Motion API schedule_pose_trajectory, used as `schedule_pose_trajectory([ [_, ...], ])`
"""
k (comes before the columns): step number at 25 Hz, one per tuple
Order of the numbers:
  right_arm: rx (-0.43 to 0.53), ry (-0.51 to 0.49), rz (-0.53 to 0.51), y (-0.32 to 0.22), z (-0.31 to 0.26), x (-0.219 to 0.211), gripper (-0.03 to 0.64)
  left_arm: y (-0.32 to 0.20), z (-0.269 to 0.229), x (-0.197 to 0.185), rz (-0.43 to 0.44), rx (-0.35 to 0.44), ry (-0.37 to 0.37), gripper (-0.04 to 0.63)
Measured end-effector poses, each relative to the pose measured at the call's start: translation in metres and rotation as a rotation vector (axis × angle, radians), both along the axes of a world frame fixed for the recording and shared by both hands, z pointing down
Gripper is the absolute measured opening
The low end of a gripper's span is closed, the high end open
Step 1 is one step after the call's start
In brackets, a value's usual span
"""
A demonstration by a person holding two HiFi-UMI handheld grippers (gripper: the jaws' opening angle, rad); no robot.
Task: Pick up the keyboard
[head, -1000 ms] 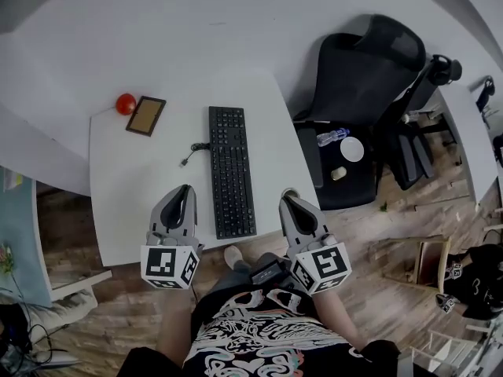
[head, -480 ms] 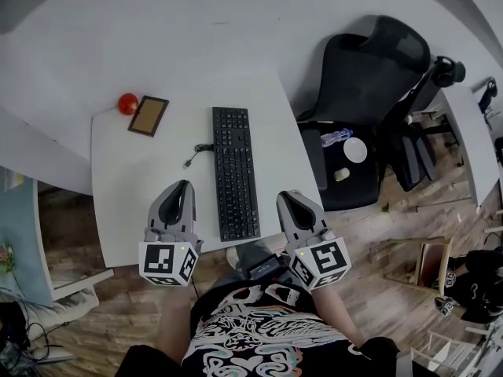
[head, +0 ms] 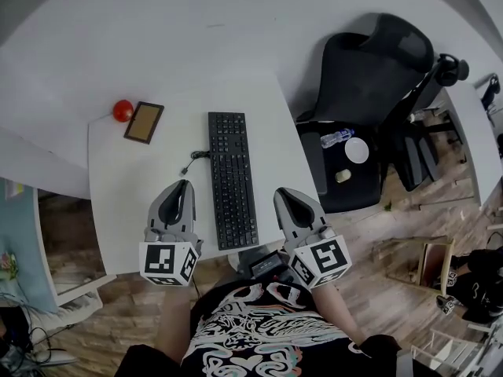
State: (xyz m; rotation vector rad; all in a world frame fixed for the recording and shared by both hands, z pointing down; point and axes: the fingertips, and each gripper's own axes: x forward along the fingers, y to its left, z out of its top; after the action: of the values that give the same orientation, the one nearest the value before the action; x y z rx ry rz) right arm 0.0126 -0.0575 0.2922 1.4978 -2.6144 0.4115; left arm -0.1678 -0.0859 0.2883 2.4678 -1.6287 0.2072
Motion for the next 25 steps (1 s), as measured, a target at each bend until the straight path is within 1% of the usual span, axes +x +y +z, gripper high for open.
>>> schedule_pose_trajectory([
  [4,-0.018,0.005,0.003,-0.014,0.009,0.003,0.031,-0.013,0.008,0.004,0.008,-0.023,-0.02,0.034],
  [10,-0.102,-0.029,-0.013,-0.037,0.034,0.008,0.031,-0.037,0.032,0.007,0.006,-0.08,-0.022,0.034],
  [19,-0.195,-0.001,-0.055,-0.059,0.089,0.004,0.031,-0.05,0.089,0.013,0.008,-0.185,-0.035,0.034],
  [25,-0.286,-0.061,-0.044,-0.065,0.121,-0.003,0.031,-0.053,0.122,0.006,0.014,-0.248,-0.038,0.034],
])
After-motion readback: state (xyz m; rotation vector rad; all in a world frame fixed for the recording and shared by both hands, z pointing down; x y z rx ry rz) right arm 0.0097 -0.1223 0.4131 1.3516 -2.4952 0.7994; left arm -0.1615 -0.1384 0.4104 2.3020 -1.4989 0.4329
